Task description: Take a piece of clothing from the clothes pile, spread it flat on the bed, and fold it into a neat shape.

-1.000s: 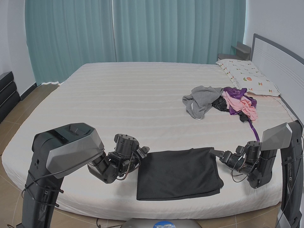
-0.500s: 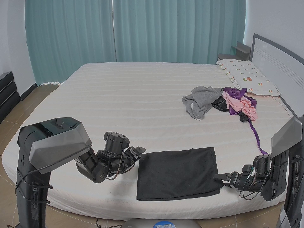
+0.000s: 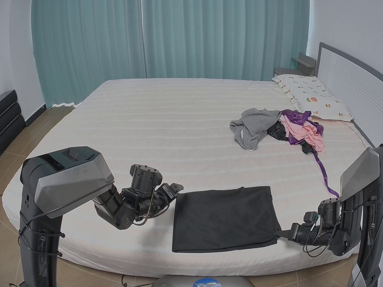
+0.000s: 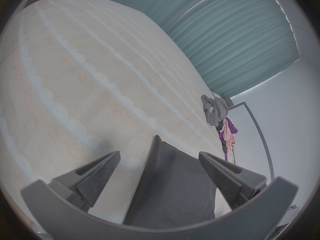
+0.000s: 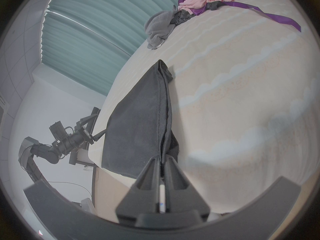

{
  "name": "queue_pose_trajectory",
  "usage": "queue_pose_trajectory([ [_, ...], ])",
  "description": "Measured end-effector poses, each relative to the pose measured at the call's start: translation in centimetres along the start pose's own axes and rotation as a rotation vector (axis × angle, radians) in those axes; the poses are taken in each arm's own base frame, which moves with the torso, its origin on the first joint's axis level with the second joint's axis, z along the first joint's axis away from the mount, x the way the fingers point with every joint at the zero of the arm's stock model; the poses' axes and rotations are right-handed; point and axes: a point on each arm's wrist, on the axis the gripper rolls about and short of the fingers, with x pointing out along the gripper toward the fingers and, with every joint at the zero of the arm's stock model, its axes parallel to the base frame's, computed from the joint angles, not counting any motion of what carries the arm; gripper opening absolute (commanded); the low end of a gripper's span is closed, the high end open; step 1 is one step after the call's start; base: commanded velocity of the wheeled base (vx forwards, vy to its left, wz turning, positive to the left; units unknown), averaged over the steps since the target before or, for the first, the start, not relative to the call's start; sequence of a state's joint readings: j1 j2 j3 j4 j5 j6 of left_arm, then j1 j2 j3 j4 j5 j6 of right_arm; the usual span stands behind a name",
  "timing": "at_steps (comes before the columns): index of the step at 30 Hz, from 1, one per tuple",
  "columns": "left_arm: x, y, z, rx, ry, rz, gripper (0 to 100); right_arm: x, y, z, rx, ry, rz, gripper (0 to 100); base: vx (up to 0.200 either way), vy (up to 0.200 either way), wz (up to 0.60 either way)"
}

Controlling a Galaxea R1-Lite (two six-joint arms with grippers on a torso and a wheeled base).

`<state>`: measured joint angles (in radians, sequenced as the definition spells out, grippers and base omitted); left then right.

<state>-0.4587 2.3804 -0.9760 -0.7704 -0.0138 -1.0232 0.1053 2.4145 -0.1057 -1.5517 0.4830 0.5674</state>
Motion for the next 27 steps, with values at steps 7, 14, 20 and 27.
queue_pose_trajectory([
  [7,0.00,-0.06,0.04,0.002,-0.001,-0.002,100,-0.41,-0.13,-0.18,-0.003,0.005,-0.009,0,0.000,0.000,0.00],
  [14,-0.01,-0.02,0.01,0.002,0.000,-0.001,100,-0.51,-0.10,-0.17,0.000,0.003,-0.010,100,0.000,0.000,0.00],
  [20,-0.04,-0.01,0.01,0.002,0.000,0.000,100,-0.59,-0.10,-0.21,-0.001,0.003,-0.013,100,0.000,0.000,0.00],
  [27,-0.12,0.15,-0.22,0.036,0.012,0.008,100,-0.89,0.02,0.49,0.006,-0.032,-0.003,100,0.000,0.000,0.00],
])
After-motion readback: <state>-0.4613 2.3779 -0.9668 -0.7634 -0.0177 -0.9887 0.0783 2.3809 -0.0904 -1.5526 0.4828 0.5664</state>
